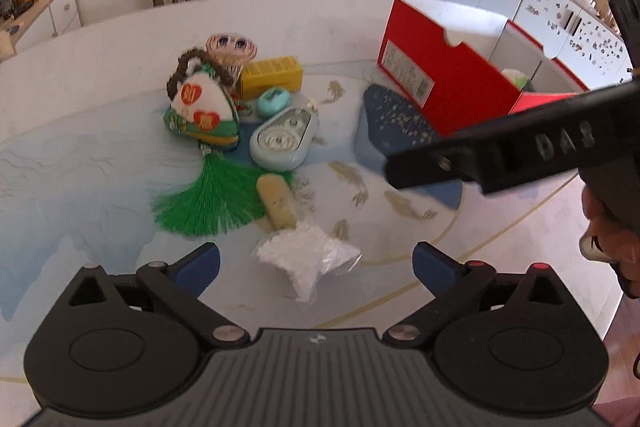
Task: Organize objects
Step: 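Grasp the white foam bag with the left tool while the right tool grasps the beige cylinder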
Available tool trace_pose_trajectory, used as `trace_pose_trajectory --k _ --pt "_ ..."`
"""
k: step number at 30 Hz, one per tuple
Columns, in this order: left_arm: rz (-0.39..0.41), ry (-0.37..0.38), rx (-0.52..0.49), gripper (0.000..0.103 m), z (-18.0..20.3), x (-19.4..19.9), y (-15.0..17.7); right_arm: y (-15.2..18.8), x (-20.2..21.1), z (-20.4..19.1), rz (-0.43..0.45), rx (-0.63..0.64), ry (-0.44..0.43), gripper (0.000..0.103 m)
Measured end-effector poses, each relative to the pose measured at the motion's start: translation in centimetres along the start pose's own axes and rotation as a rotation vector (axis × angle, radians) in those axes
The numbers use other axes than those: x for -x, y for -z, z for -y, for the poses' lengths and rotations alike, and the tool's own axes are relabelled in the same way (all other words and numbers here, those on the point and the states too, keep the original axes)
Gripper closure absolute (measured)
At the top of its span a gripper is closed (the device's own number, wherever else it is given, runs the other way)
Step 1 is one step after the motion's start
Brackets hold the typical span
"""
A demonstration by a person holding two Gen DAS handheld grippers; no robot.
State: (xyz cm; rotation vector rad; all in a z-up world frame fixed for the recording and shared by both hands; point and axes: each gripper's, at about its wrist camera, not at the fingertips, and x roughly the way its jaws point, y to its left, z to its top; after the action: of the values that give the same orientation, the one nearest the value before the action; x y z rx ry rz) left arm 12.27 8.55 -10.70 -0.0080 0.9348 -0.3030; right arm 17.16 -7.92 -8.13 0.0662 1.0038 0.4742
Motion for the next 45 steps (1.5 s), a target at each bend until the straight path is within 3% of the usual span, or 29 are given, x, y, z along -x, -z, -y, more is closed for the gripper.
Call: trace_pose_trajectory --k 8,15,23,27,34,43,45 --pt "0.009 0.007 -0.047 0.000 0.0 -1.7 1.1 -1.2 -4.4 -1.8 -0.079 -0.043 0.002 0.025" --pt "0.019 -0.033 -0.125 0.000 0.7 -2.9 1.7 -2.0 -7.1 -3.1 -0.132 -0.048 -0.003 0.033" --pt "0.029 -0.064 -0.146 0.003 1.2 -3.7 1.9 -2.4 -8.9 -4.1 -0.180 -0.051 -0.002 0.058" --pt "0.015 -0.058 -0.143 0.020 1.2 -3.9 1.9 -2.3 -9.1 -4.5 -0.194 -0.050 -0.008 0.067" --pt "0.011 -0.049 -0.129 0.039 0.9 -3.6 2.1 -2.1 -9.5 -4.7 -0.203 -0.058 0.006 0.080" --pt "0.009 -0.049 -0.162 0.073 1.5 -3.3 2.3 -2.3 -9.4 -4.1 -0.208 -0.108 -0.010 0.081" --pt "0.004 -0.037 -0.155 0.075 1.3 -3.2 2.2 -2.3 -9.3 -3.9 -0.206 -0.121 -0.014 0.081"
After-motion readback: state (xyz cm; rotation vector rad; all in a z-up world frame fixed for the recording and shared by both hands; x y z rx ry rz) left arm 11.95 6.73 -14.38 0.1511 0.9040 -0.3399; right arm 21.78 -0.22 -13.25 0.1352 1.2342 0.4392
